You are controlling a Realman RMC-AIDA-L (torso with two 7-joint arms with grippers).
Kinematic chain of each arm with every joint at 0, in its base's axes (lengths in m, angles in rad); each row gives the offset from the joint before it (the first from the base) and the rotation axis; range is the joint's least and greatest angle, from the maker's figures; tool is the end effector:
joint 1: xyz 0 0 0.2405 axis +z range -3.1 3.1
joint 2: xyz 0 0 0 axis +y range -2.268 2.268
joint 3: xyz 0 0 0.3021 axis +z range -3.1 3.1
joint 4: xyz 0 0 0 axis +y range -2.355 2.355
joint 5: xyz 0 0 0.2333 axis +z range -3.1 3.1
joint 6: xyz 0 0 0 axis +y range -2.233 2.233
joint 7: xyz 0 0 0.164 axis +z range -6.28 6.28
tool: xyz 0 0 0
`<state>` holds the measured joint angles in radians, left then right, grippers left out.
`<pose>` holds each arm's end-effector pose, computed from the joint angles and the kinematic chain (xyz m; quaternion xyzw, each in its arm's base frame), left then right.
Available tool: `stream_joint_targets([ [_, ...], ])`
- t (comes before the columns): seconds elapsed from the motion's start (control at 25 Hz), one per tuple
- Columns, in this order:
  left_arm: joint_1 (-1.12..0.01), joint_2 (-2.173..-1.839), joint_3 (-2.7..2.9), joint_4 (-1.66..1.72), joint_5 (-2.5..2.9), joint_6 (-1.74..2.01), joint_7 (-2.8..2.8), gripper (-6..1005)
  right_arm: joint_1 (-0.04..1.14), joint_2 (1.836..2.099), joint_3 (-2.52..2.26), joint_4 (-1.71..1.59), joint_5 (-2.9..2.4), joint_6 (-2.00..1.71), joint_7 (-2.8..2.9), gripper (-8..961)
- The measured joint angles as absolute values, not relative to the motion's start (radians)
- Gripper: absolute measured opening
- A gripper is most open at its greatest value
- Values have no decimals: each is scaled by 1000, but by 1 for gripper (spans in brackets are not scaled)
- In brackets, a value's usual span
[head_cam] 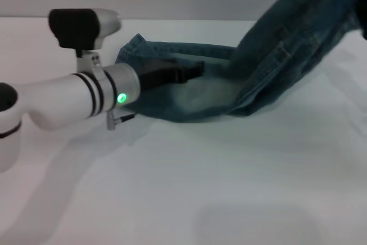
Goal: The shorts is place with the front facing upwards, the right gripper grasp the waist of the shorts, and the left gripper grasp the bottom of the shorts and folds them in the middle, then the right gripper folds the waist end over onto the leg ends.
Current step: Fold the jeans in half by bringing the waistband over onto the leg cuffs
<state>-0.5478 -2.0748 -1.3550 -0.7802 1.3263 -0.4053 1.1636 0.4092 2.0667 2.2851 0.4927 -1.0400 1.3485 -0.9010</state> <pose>-0.2355 0.4497 -0.1383 -0.8382 -0.4117 -0.2038 0.2939 0.3201 0.4010 0.0249 -0.5001 0.6039 0.6170 0.0669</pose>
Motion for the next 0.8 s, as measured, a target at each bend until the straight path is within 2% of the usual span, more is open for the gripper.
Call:
stream_joint_targets([
  [0.52, -585, -2078, -1179, -787, 1212, -349, 1167, 754, 601, 2070, 2088, 506, -1032, 1251, -878, 74],
  [0.8, -596, -2078, -1099, -830, 1167, -347, 1167, 755, 646, 2072, 2060, 506, -1029, 1233, -876, 72],
])
